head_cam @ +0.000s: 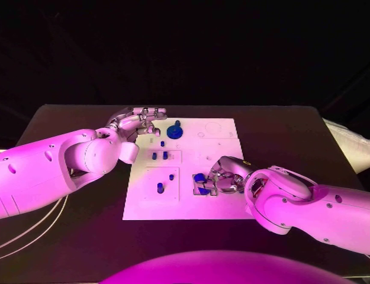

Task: Assemble the parts on the task board

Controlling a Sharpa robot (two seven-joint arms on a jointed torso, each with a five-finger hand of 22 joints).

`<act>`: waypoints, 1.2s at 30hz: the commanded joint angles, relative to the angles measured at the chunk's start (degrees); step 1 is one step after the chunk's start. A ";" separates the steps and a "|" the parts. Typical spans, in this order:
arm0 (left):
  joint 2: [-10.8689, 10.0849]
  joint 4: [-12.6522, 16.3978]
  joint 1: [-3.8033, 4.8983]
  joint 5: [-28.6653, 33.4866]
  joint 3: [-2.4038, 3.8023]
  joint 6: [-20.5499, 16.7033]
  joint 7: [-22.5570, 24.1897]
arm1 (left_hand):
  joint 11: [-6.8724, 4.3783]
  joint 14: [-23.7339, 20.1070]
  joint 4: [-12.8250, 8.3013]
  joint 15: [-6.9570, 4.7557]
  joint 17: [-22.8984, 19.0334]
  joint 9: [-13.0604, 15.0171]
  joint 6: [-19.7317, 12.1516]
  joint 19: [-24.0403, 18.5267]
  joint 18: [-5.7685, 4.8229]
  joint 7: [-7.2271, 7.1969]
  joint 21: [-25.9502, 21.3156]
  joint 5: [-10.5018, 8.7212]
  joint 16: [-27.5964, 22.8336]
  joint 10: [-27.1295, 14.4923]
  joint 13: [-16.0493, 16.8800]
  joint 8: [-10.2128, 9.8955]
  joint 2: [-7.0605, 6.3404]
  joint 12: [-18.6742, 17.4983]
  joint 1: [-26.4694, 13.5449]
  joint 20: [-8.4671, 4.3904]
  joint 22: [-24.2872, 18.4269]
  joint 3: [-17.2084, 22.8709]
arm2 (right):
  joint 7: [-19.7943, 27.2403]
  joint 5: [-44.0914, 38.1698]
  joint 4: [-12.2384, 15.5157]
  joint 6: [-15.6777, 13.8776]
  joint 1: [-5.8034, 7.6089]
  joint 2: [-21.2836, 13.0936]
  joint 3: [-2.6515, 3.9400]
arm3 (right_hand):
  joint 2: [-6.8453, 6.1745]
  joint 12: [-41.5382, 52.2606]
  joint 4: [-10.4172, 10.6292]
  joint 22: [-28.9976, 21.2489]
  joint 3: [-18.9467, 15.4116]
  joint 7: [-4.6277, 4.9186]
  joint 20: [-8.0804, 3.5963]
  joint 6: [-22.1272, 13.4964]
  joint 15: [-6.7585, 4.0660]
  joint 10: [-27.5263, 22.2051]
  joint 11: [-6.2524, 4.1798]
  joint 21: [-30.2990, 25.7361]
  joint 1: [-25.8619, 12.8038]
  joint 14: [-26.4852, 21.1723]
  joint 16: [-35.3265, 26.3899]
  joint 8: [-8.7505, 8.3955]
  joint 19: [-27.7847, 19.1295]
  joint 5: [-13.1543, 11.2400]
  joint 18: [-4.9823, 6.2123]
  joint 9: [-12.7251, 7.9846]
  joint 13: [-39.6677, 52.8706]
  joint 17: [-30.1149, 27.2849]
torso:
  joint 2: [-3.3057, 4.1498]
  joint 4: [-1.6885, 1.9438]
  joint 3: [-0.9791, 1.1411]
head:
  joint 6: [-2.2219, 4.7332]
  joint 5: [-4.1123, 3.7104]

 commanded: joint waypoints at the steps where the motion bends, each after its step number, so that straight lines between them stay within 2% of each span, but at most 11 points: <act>1: 0.12 0.02 0.01 -0.21 0.04 1.15 0.14 | 0.07 -0.33 -0.01 0.05 -0.07 -0.09 -0.37 -0.37 0.66 0.09 -0.30 0.19 -0.19 -0.43 -0.10 0.37 0.47 0.26 0.04 0.06 -0.08 -0.17 | -1.17 -3.01 -0.03 0.15 -0.10 0.23 -0.03 | -0.44 -0.10 0.00 -0.06 -1.92 -0.24 -0.44 0.24 -0.32 0.01 -0.16 0.13 -2.56 3.64 0.04 0.31 0.03 -5.29 -0.67 0.18 0.29 0.99 | 0.01 -0.11 0.00 | -0.02 0.04; 5: 0.13 0.03 0.01 -0.25 0.04 1.31 -0.03 | 0.07 -0.33 -0.01 0.05 -0.07 -0.09 -0.37 -0.37 0.66 0.09 -0.30 0.19 -0.19 -0.43 -0.10 0.37 0.47 0.26 0.04 0.06 -0.08 -0.17 | -1.19 -4.02 -0.02 -0.28 -0.10 0.36 -0.03 | -1.01 -0.79 0.09 -0.36 -4.97 -0.18 -0.42 -0.13 -0.28 -0.22 -0.08 -0.08 -6.94 3.55 -0.23 0.45 -0.13 -11.33 -0.62 0.82 0.11 0.60 | 0.00 -0.13 -0.03 | -0.02 0.00; 8: 0.11 0.04 0.01 -0.36 0.04 1.41 -0.16 | 0.07 -0.33 -0.01 0.05 -0.07 -0.09 -0.37 -0.37 0.66 0.09 -0.30 0.19 -0.19 -0.43 -0.10 0.37 0.47 0.26 0.04 0.06 -0.08 -0.17 | -1.41 -5.03 -0.04 -0.60 -0.10 0.23 -0.03 | -0.97 -1.47 0.17 -0.65 -6.17 -0.08 -0.37 -0.45 -0.21 -0.52 -0.02 -0.29 -9.82 3.46 -0.50 0.49 -0.28 -13.74 -0.56 1.20 -0.22 0.20 | -0.03 -0.04 -0.04 | -0.10 -0.10; 12: 0.05 0.04 0.01 -0.40 0.04 1.44 -0.26 | 0.11 -0.35 0.02 0.07 -0.10 -0.10 -0.42 -0.37 0.65 0.13 -0.33 0.19 -0.17 -0.51 -0.11 0.39 0.52 0.31 -0.03 0.08 -0.10 -0.21 | -1.54 -5.93 0.06 -0.77 -0.11 0.03 -0.04 | -0.86 -2.00 0.13 -0.84 -6.36 -0.05 -0.35 -0.59 -0.19 -0.79 0.02 -0.41 -10.49 3.42 -0.63 0.49 -0.36 -14.14 -0.52 1.32 -0.62 0.01 | -0.03 -0.05 -0.01 | -0.05 -0.02; 14: 0.02 0.04 0.01 -0.42 0.04 1.46 -0.31 | 0.11 -0.35 0.02 0.07 -0.10 -0.10 -0.42 -0.37 0.65 0.13 -0.33 0.19 -0.17 -0.51 -0.11 0.39 0.52 0.31 -0.03 0.08 -0.10 -0.21 | -1.43 -6.23 0.17 -0.77 -0.12 -0.08 -0.04 | -0.95 -2.13 -0.02 -0.88 -6.27 -0.02 -0.32 -0.72 -0.17 -0.82 0.05 -0.45 -10.09 3.40 -0.72 0.50 -0.39 -13.22 -0.52 1.48 -0.59 -0.08 | 0.00 -0.05 0.02 | -0.06 0.03; 16: -0.02 0.05 0.01 -0.42 0.04 1.49 -0.36 | 0.11 -0.35 0.02 0.07 -0.10 -0.10 -0.42 -0.37 0.65 0.13 -0.33 0.19 -0.17 -0.51 -0.11 0.39 0.52 0.31 -0.03 0.08 -0.10 -0.21 | -1.23 -6.42 0.30 -0.69 -0.14 -0.14 -0.04 | -0.90 -2.19 -0.25 -0.84 -5.93 -0.04 -0.29 -0.84 -0.16 -0.76 0.07 -0.46 -8.45 3.41 -0.75 0.58 -0.38 -11.77 -0.52 1.77 -0.42 -0.06 | 0.02 -0.09 0.01 | -0.08 0.09; 18: -0.09 0.04 0.01 -0.43 0.04 1.51 -0.41 | 0.11 -0.35 0.02 0.07 -0.10 -0.10 -0.42 -0.37 0.65 0.13 -0.33 0.19 -0.17 -0.51 -0.11 0.39 0.52 0.31 -0.03 0.08 -0.10 -0.21 | -1.02 -6.86 0.40 -0.72 -0.17 -0.10 -0.04 | -0.21 -2.21 -2.03 -0.84 -4.59 -0.08 -0.34 -0.97 -0.20 -0.68 0.00 -0.49 -3.99 3.43 -0.77 0.65 -0.38 -8.26 -0.51 2.05 -0.23 -0.04 | 0.00 -0.14 0.02 | -0.13 0.14; 20: -0.15 0.03 0.01 -0.43 0.03 1.50 -0.45 | 0.14 -0.37 0.06 0.10 -0.13 -0.11 -0.47 -0.38 0.63 0.16 -0.36 0.18 -0.15 -0.58 -0.13 0.41 0.51 0.34 -0.12 0.09 -0.11 -0.27 | -0.80 -7.60 0.50 -0.56 -0.20 0.00 -0.04 | 0.28 -2.29 -3.91 -0.76 -3.44 -0.08 -0.38 -1.10 -0.24 -0.65 -0.03 -0.47 0.09 3.44 -0.78 0.71 -0.35 -7.31 -0.52 2.29 -0.10 -0.02 | -0.02 -0.16 0.04 | -0.27 0.20; 23: -0.16 -0.03 0.00 -0.44 0.03 1.51 -0.47 | 0.14 -0.37 0.06 0.10 -0.13 -0.11 -0.47 -0.38 0.63 0.16 -0.36 0.18 -0.15 -0.58 -0.13 0.41 0.51 0.34 -0.12 0.09 -0.11 -0.27 | -0.52 -8.40 0.60 -0.12 -0.23 0.09 -0.04 | 0.15 -2.43 -6.92 -0.61 -2.12 -0.12 -0.42 -1.21 -0.33 -0.66 -0.13 -0.41 5.24 3.48 -0.73 0.80 -0.30 -8.79 -0.55 2.56 0.01 0.13 | -0.02 -0.08 0.08 | -0.28 0.19; 27: -0.13 -0.03 0.00 -0.44 0.03 1.59 -0.52 | 0.14 -0.39 0.06 0.10 -0.14 -0.12 -0.49 -0.38 0.63 0.16 -0.37 0.18 -0.15 -0.60 -0.13 0.41 0.50 0.35 -0.13 0.09 -0.12 -0.29 | -0.23 -9.13 0.33 0.65 -0.25 0.39 -0.04 | 0.43 -2.53 -9.89 -0.12 -0.51 -0.21 -0.50 -1.23 -0.40 -0.58 -0.23 -0.19 9.96 3.57 -0.48 0.88 -0.15 -12.60 -0.65 2.88 0.25 0.65 | -0.02 0.00 -0.04 | -0.47 0.18; 36: -0.12 -0.15 -0.02 -0.45 0.03 1.63 -0.57 | 0.14 -0.39 0.06 0.10 -0.14 -0.12 -0.49 -0.38 0.63 0.16 -0.37 0.18 -0.15 -0.60 -0.13 0.41 0.50 0.35 -0.13 0.09 -0.12 -0.29 | -0.21 -9.60 -0.23 0.99 -0.33 0.97 -0.04 | 0.54 -2.51 -10.48 0.12 -0.16 -0.23 -0.50 -1.20 -0.39 -0.50 -0.25 -0.08 10.75 3.60 -0.37 0.89 -0.08 -13.10 -0.70 2.98 0.39 0.87 | 0.00 -0.08 0.00 | -0.56 0.31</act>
